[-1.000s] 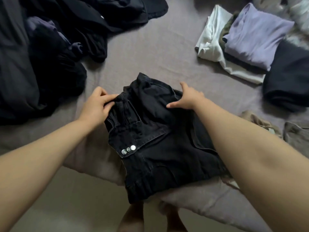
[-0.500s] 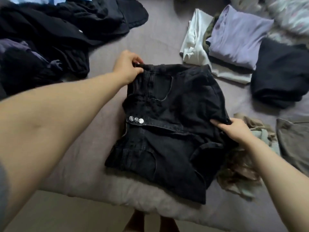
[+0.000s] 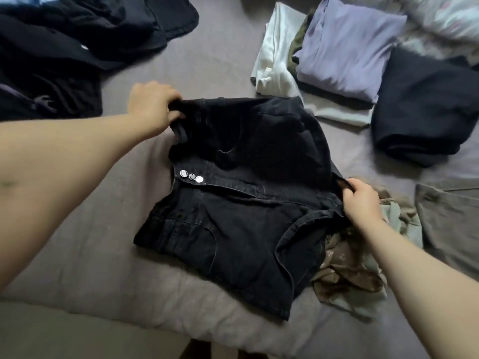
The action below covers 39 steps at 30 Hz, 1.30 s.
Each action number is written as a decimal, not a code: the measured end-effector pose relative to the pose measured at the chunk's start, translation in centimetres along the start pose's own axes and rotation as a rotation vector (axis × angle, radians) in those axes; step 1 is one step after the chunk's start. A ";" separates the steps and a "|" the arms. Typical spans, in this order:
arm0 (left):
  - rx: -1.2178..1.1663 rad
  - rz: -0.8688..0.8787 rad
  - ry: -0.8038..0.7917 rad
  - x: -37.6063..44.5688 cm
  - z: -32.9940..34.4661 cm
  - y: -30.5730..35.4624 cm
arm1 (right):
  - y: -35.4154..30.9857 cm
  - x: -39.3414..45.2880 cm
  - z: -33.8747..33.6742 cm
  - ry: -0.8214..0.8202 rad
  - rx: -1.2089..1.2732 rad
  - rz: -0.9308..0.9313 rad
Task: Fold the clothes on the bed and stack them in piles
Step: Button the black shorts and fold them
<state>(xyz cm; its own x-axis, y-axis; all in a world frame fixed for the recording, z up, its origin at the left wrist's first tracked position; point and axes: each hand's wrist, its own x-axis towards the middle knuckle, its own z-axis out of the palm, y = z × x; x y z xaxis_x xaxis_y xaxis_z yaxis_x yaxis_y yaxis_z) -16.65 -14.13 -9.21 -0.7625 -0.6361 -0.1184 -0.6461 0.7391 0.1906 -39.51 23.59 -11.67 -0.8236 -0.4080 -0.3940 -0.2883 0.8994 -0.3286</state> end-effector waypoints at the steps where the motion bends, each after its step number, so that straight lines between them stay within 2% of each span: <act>1: -0.117 -0.092 0.014 -0.7 -0.1 -0.2 | 0.2 0.1 -0.1 0.006 -0.032 0.006; 4: -0.588 -0.396 -0.041 -2.3 -0.5 -1.3 | 0.8 0.7 -1.0 0.022 -0.131 -0.011; 6: -0.832 -0.516 -0.065 -3.1 -0.8 -2.1 | 0.9 1.3 -1.5 -0.022 -0.203 -0.019; 10: -1.029 -0.540 -0.048 -3.5 -0.9 0.0 | 0.2 2.3 -2.5 -0.171 -0.246 -0.008; 13: -1.236 -0.514 0.040 -4.3 -2.0 2.5 | -1.0 2.4 -3.0 -0.059 -0.069 -0.090; 16: -1.459 -0.513 -0.046 -8.1 -2.7 2.7 | -1.0 1.1 -3.1 0.006 0.117 -0.046; 19: -1.246 -0.422 -0.236 -14.0 -2.2 2.0 | 0.0 -0.9 -2.8 0.002 0.180 0.077; 21: -1.131 -0.420 -0.306 -17.1 -1.7 1.6 | 0.2 -2.3 -2.8 0.004 0.198 0.135; 29: -0.917 -0.453 -0.214 -21.9 0.5 0.5 | -1.8 -5.1 -2.5 0.003 0.121 0.196; 34: -1.108 -0.454 -0.109 -23.8 -1.8 0.7 | -1.5 -4.2 -3.9 0.203 0.218 0.223; 36: -1.127 -0.448 -0.147 -25.5 -2.0 0.4 | -1.1 -4.1 -4.0 0.216 0.245 0.224; 39: -0.885 -0.329 -0.333 -28.5 -0.6 0.4 | -1.6 -5.4 -3.7 0.275 0.308 0.306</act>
<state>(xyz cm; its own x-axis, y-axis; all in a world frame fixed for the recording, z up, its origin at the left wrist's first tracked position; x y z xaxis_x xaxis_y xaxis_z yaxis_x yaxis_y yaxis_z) 4.85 4.13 -5.13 -0.6084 -0.5843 -0.5371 -0.6723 0.0198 0.7400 -36.35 24.89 -5.86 -0.9577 -0.0395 -0.2849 0.1094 0.8661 -0.4877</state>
